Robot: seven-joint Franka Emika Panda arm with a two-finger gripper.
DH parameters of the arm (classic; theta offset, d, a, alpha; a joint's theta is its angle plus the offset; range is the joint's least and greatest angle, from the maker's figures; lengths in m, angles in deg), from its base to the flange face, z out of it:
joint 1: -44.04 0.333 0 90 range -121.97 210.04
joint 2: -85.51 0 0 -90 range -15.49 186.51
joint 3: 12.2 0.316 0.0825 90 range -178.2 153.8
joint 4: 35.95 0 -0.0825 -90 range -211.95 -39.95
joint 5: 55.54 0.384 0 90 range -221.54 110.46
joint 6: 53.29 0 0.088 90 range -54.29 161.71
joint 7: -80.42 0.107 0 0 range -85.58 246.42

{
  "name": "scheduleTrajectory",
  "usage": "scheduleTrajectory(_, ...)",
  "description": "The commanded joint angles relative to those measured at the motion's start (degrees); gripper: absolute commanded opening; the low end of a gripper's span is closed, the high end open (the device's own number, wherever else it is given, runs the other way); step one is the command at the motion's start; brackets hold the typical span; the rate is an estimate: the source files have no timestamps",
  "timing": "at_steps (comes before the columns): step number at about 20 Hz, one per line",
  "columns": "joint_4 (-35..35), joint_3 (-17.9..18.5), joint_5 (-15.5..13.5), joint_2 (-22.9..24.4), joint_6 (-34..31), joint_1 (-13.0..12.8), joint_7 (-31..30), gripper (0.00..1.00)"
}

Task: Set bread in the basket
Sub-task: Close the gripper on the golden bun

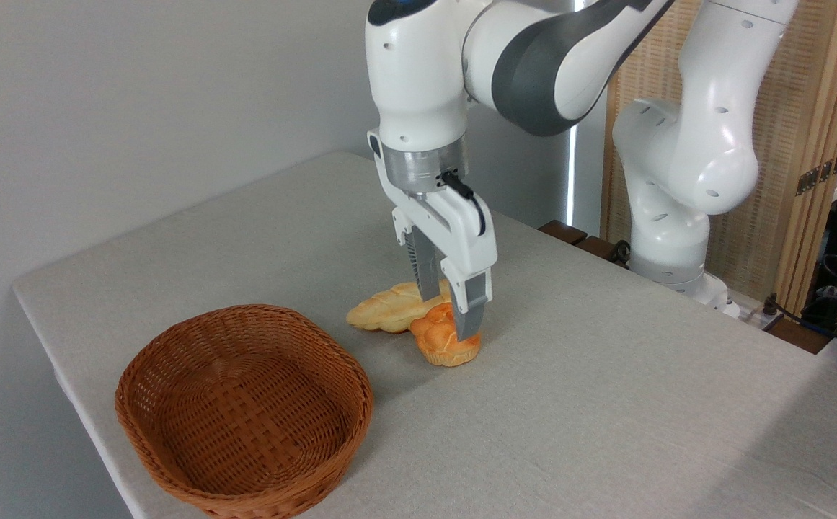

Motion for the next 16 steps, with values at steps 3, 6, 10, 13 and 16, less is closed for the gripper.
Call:
scheduleTrajectory(3,-2.2,0.3,0.8,-0.3,3.6,-2.0,0.6,1.0)
scheduleTrajectory(6,-2.6,0.3,0.8,-0.3,3.9,-2.0,0.7,1.0)
scheduleTrajectory(10,-3.6,0.5,0.9,-0.3,3.9,-1.6,5.2,1.0)
scheduleTrajectory(13,-3.7,0.5,0.9,-0.4,4.0,-1.6,5.2,1.0)
scheduleTrajectory(16,-4.1,0.5,0.9,-0.4,4.1,-1.6,5.3,1.0)
